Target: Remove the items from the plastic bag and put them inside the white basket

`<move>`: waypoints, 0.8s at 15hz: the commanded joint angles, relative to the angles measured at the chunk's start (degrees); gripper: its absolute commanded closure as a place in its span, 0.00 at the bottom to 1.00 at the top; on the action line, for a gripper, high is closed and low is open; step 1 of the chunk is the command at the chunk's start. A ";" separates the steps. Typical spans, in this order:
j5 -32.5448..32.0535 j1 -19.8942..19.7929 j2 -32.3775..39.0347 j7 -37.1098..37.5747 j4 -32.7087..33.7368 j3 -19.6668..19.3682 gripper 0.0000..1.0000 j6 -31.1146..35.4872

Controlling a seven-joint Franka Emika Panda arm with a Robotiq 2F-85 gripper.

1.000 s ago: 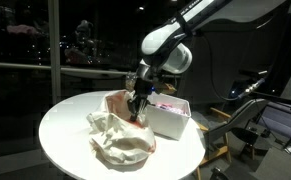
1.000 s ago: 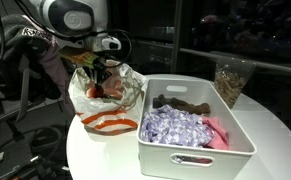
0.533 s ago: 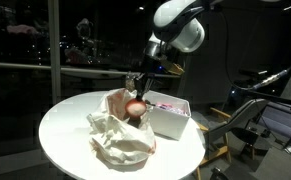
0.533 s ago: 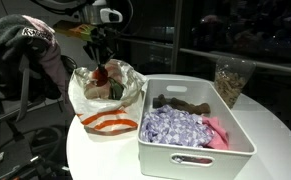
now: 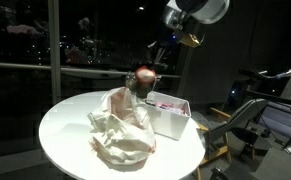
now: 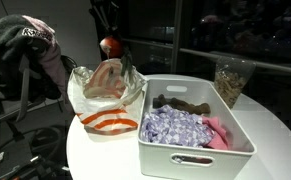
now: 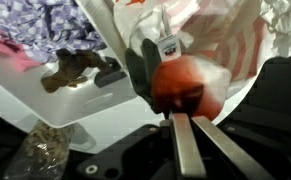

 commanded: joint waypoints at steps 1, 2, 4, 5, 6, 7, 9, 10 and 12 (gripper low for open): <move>-4.53 -2.82 -4.79 5.02 0.20 -1.66 0.98 3.16; -5.83 -3.99 -4.99 6.21 0.07 -2.09 0.98 5.04; -8.73 -6.71 -3.30 8.43 -0.10 -2.95 0.98 9.70; -9.60 -7.62 -1.74 8.69 -0.10 -3.50 0.98 11.98; -8.94 -7.62 0.34 7.67 0.02 -4.48 0.98 13.96; -9.39 -8.14 2.49 7.26 0.10 -4.87 0.99 15.99; -9.07 -8.56 8.18 6.44 1.17 -6.13 0.98 19.67; -8.17 -8.52 11.09 6.15 1.87 -6.89 0.98 20.80; -7.23 -8.31 16.20 5.29 2.72 -8.06 0.98 23.04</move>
